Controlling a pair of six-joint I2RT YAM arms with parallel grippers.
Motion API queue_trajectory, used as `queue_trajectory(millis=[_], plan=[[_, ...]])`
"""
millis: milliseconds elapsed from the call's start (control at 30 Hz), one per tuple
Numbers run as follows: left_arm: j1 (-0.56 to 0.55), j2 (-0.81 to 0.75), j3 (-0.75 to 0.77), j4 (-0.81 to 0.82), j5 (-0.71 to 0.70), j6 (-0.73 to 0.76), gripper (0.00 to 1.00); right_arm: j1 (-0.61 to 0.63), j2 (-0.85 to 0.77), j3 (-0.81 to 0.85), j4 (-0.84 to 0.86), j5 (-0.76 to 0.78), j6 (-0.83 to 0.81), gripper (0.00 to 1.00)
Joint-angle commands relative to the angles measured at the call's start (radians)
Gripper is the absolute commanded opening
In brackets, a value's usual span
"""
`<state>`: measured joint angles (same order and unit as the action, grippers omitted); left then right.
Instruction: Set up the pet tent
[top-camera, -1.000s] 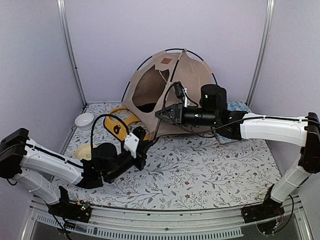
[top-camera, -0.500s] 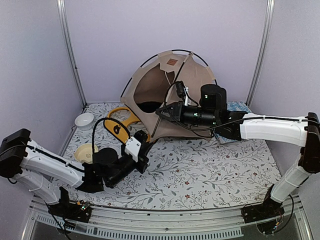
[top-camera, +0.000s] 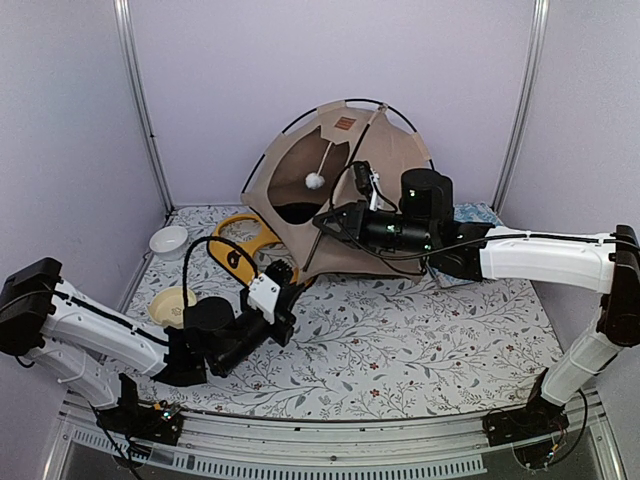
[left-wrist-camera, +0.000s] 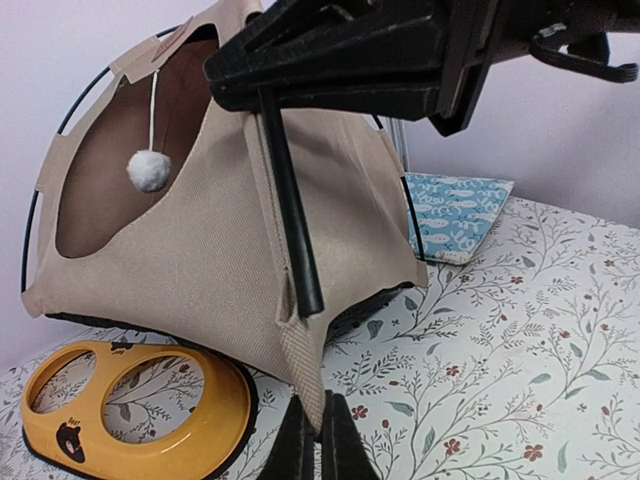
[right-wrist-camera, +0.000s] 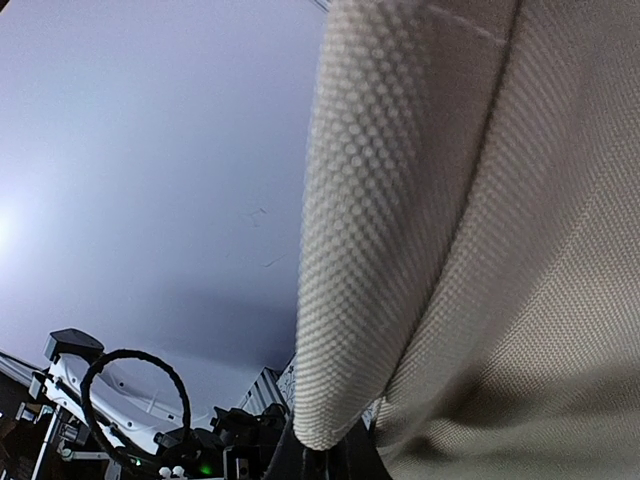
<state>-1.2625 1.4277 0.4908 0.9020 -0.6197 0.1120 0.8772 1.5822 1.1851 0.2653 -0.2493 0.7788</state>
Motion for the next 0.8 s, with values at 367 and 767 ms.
queue_trajectory(millis=[367,767], plan=[[-0.093,0.044,-0.035,-0.07,0.035,0.03,0.0,-0.068,-0.04,0.033,0.139,0.267,0.03,0.0],[-0.112,0.054,-0.018,-0.074,0.003,0.041,0.0,-0.073,-0.057,-0.005,0.137,0.279,0.029,0.0]])
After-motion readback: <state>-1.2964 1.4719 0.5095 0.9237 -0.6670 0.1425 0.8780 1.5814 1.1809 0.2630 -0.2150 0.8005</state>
